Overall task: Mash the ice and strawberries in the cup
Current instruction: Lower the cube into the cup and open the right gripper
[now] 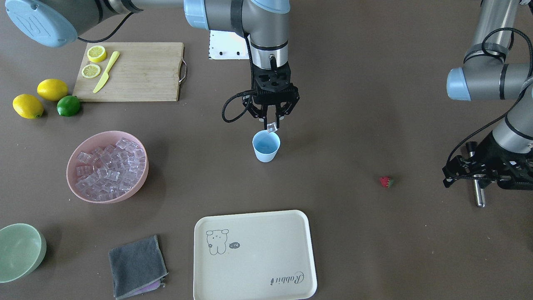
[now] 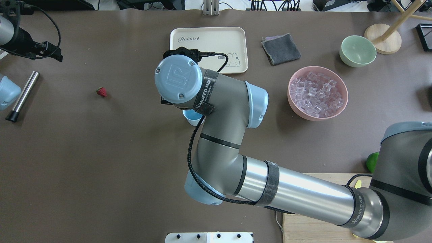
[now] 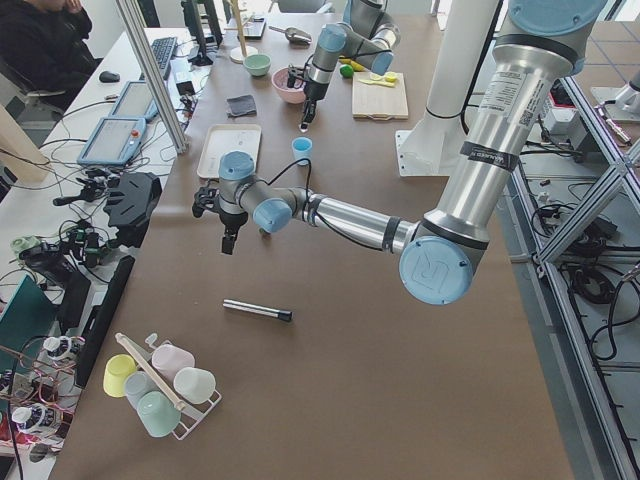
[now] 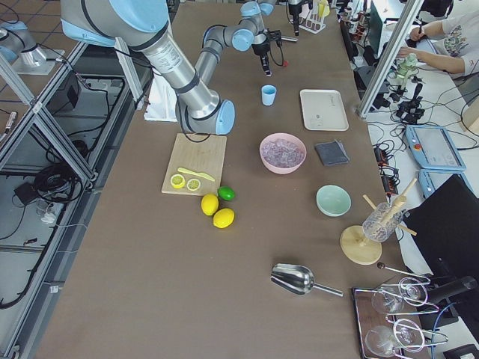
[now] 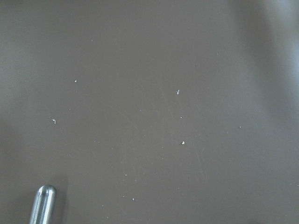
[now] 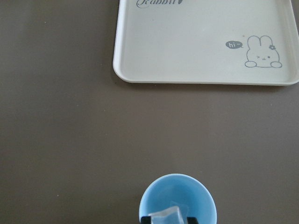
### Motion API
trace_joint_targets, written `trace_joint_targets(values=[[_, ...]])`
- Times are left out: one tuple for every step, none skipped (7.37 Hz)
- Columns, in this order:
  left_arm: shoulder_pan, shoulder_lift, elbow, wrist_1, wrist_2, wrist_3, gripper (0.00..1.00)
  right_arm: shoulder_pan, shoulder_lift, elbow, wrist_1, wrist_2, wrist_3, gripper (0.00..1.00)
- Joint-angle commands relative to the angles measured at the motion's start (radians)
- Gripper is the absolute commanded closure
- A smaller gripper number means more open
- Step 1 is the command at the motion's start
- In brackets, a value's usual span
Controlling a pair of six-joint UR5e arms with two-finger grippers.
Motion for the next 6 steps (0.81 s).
trace_joint_targets(values=[[0.000, 0.001, 0.001, -0.004, 0.000, 0.003, 0.02, -0.003, -0.001, -0.023, 0.020, -0.006, 0.000, 1.00], [0.000, 0.001, -0.002, -0.004, 0.000, 0.001, 0.02, -0.003, -0.004, -0.034, 0.021, -0.006, -0.005, 1.00], [0.000, 0.001, -0.002, -0.004, 0.000, 0.001, 0.02, 0.000, -0.007, -0.054, 0.034, -0.006, -0.009, 1.00], [0.000, 0.002, -0.009, -0.004, 0.000, 0.000, 0.02, -0.001, -0.009, -0.077, 0.064, -0.006, -0.011, 1.00], [0.000, 0.005, -0.011, -0.005, 0.000, -0.001, 0.02, -0.003, -0.007, -0.079, 0.067, -0.006, -0.012, 1.00], [0.000, 0.007, -0.009, -0.004, 0.000, 0.001, 0.02, -0.004, -0.007, -0.086, 0.070, -0.009, -0.012, 0.70]])
